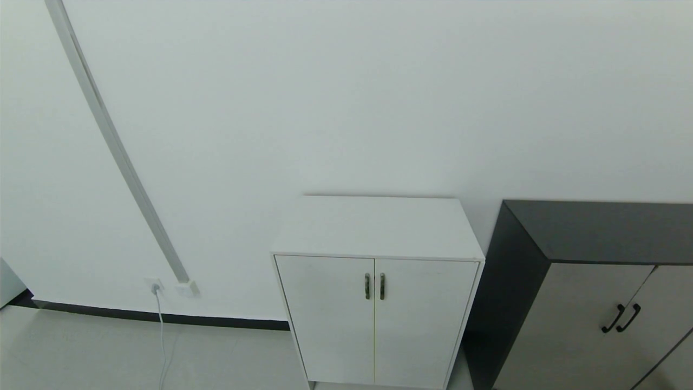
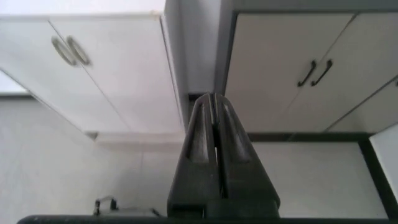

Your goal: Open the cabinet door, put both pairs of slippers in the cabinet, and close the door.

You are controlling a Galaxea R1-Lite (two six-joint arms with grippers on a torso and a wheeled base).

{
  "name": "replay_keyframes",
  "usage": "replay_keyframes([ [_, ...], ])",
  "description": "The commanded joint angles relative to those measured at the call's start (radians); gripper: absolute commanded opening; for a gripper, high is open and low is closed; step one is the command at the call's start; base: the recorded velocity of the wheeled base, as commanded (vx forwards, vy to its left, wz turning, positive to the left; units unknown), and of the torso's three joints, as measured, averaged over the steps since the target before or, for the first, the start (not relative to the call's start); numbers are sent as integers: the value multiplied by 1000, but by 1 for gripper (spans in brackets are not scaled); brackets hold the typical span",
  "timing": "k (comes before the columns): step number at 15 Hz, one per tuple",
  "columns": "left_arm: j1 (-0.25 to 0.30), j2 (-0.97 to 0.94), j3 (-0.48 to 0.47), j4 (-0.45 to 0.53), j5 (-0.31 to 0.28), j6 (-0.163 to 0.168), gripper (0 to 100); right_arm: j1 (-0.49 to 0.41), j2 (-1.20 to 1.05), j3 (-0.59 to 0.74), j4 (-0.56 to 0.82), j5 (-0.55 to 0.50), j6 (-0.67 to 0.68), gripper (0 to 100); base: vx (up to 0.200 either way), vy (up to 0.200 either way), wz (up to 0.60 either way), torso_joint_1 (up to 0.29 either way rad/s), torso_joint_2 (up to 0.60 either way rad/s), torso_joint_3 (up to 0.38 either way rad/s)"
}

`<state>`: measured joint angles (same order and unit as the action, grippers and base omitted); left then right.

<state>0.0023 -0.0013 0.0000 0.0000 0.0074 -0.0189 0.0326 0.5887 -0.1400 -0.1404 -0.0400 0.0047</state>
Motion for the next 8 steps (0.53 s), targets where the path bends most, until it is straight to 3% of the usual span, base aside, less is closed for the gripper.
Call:
replay_keyframes([
  [1,1,1,0,0,0,-1,0,3,-130,3,53,51,0,0,0,0,0,0,0,0],
  [8,1,1,0,0,0,1,0,6,-237,71,143,80,0,0,0,0,0,0,0,0],
])
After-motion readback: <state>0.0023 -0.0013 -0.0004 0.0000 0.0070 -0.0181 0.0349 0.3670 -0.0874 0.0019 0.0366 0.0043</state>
